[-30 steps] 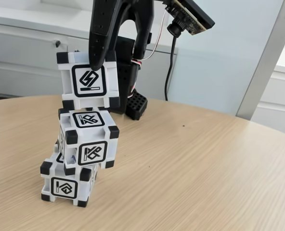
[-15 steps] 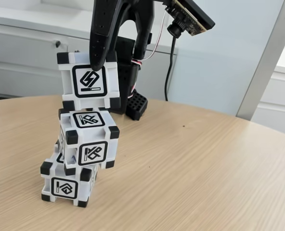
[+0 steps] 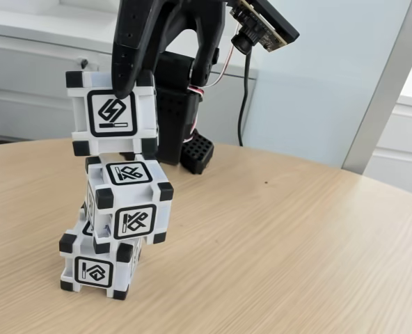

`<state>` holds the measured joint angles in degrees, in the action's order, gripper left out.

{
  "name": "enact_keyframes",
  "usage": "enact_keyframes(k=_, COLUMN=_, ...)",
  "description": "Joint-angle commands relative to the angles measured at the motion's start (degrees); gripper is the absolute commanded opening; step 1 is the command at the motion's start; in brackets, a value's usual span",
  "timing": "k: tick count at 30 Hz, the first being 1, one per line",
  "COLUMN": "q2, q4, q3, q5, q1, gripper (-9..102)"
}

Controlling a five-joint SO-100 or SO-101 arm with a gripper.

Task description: Stack cubes from left to right.

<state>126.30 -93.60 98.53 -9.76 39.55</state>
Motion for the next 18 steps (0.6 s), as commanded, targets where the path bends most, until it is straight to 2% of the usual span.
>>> enact_keyframes(k=1, q2=-0.26, q4=0.88, q3=-1.41, q5=-0.09, q1=0.35, gripper=15)
enact_keyframes(k=14, q2=-0.09, q4=0.88, q3=-1.41, q5=-1.05, q1=0.35, gripper=20)
enact_keyframes(k=15, q2=-0.09, q4=0.88, q3=-1.41, q5=-1.05, q1=0.35, gripper=20)
enact_keyframes(k=17, q2=-0.18, q4=0.88, q3=-1.23, q5=-1.32, q1=0.35, gripper=29)
enact_keyframes(k=18, q2=-0.18, q4=0.88, q3=-0.88, q5=-1.85, q1=0.35, gripper=27)
